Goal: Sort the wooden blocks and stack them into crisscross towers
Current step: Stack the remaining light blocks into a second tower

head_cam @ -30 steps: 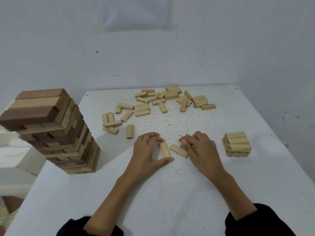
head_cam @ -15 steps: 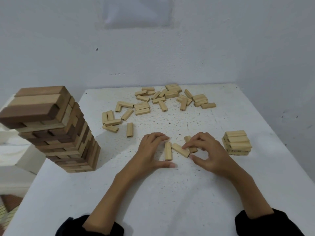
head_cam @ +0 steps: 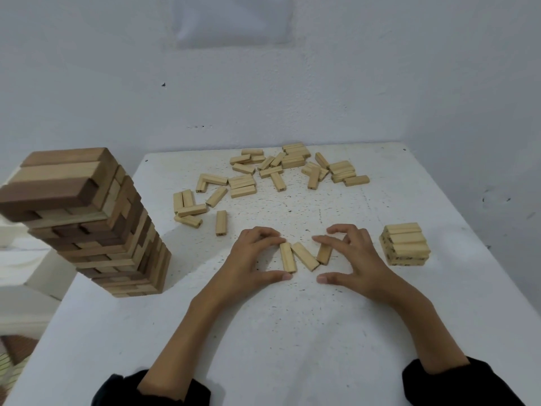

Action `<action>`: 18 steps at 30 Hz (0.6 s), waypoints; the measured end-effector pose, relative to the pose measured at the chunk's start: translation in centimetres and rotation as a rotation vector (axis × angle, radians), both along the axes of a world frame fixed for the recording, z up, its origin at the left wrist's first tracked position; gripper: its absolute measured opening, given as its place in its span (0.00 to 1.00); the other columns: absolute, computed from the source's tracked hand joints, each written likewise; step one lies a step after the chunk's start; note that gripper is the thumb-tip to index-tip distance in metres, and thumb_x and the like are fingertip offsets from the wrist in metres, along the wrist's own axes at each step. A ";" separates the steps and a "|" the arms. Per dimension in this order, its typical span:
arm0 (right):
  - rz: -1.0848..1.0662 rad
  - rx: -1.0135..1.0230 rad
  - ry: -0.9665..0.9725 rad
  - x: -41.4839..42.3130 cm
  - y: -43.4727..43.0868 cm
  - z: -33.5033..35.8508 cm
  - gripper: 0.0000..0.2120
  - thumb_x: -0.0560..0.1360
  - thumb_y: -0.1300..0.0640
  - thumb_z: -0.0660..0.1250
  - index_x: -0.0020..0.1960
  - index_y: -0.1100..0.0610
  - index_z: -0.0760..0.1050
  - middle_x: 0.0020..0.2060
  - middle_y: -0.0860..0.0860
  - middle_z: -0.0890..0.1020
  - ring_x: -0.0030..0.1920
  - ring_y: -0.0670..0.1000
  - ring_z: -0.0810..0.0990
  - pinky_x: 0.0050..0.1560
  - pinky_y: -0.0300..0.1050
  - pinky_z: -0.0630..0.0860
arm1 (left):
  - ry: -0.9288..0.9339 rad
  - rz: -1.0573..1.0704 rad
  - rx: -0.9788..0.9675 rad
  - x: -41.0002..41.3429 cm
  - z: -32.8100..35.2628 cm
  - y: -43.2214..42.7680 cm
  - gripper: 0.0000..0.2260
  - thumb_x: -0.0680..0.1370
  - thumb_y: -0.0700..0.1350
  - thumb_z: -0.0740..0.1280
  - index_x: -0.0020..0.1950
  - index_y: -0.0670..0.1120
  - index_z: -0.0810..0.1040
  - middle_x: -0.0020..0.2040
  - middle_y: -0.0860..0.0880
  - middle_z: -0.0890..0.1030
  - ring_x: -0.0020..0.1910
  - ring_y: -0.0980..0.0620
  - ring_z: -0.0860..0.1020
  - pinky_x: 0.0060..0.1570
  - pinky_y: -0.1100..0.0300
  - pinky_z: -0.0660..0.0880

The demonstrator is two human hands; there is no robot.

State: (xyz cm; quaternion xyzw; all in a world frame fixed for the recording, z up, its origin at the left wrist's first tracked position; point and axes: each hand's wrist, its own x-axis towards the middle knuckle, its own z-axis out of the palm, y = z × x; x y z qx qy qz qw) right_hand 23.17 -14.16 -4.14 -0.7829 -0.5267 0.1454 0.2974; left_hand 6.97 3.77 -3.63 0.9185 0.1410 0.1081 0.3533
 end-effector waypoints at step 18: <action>0.003 0.065 0.067 0.3 0.3 0.1 0.30 0.60 0.39 0.74 0.60 0.38 0.70 0.53 0.35 0.72 0.57 0.37 0.65 0.53 0.26 0.60 | -0.044 0.028 0.070 0.3 -0.6 -0.8 0.32 0.64 0.69 0.65 0.63 0.55 0.74 0.60 0.61 0.69 0.63 0.62 0.63 0.63 0.66 0.59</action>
